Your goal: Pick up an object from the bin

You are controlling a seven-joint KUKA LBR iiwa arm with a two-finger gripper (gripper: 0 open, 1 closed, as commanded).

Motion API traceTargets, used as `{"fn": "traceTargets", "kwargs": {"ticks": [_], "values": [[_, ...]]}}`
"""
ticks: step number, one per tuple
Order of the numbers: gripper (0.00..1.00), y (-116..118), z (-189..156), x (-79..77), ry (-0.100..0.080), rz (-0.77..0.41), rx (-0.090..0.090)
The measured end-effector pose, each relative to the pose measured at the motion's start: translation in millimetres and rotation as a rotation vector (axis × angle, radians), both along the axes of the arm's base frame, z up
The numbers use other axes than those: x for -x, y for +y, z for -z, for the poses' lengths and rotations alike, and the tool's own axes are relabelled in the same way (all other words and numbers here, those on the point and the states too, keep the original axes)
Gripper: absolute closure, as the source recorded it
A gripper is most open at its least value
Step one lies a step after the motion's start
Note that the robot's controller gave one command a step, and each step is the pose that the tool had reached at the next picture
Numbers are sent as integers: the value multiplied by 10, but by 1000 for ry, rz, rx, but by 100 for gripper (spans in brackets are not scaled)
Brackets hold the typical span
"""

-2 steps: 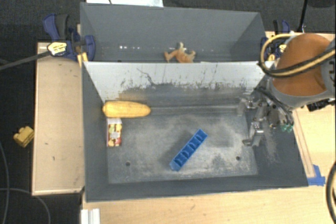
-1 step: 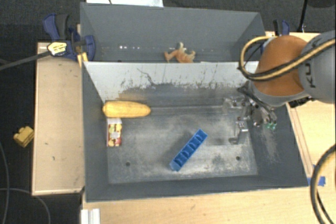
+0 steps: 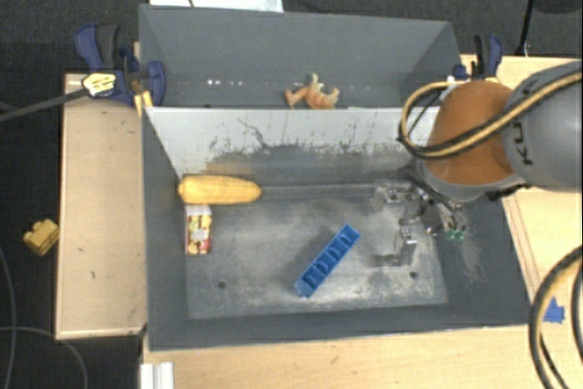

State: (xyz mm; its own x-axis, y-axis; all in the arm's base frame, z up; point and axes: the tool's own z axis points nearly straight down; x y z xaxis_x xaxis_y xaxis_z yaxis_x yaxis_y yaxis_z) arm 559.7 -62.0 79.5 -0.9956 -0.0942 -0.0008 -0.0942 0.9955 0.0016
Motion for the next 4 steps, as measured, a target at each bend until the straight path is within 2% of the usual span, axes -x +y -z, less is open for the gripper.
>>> {"fn": "traceTargets", "kwargs": {"ticks": [1,2,3,4], "values": [[0,552,-9,62,0,-108,2],[0,735,50,319,-3,-242,-4],[100,1102,92,427,1,-244,1],[100,1102,92,427,1,-245,1]]}}
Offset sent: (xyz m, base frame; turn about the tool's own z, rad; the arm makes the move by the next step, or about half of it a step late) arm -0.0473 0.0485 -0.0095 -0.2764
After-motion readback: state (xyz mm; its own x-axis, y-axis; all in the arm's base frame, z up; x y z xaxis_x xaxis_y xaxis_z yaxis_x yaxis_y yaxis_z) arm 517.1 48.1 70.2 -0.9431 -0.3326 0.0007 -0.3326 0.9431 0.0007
